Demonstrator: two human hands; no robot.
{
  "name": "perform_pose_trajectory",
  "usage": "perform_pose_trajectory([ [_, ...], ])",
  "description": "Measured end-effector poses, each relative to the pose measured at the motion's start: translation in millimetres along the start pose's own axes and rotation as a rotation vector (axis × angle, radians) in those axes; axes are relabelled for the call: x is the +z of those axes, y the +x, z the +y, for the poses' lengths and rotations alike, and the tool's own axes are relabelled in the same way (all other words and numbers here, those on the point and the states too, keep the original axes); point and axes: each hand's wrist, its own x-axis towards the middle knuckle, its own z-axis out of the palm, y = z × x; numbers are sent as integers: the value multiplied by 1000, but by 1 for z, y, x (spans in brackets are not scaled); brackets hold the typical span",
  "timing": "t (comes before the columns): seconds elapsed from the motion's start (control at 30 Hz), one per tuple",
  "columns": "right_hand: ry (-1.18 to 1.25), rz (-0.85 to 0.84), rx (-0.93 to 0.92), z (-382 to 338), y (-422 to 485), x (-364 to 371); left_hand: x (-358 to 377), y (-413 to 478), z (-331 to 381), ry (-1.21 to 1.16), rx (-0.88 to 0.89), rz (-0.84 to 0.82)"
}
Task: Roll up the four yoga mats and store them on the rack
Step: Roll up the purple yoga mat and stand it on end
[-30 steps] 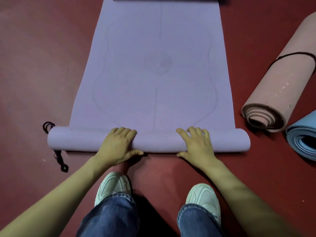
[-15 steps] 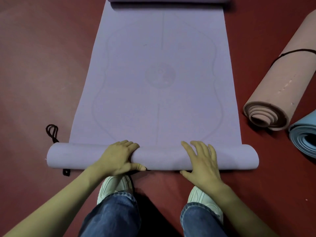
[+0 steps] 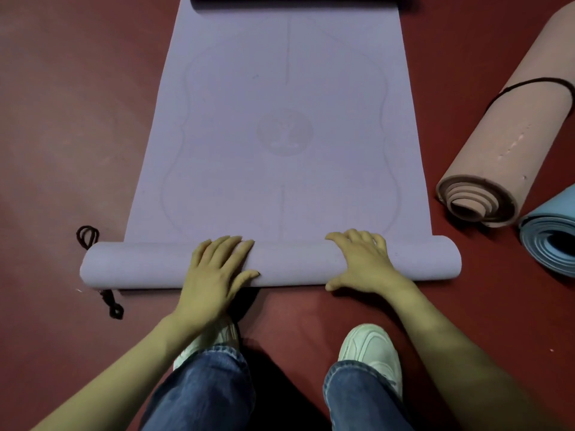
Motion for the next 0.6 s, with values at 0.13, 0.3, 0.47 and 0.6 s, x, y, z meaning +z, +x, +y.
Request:
perform_pose_trajectory([
  [0.13,3,-111,15,0,13,-10,7,-2,4,15,-22,9],
  [0.3,3,140,-124,12,0,5,3,21,-4,4,-23,-65],
  [0.47,-64,463,-64,0,-17,52,-10,53,-14,-52,-90,-211],
  [0.6,-111,479,-100,4,2,44,-17,72,-19,-52,-123,-327],
])
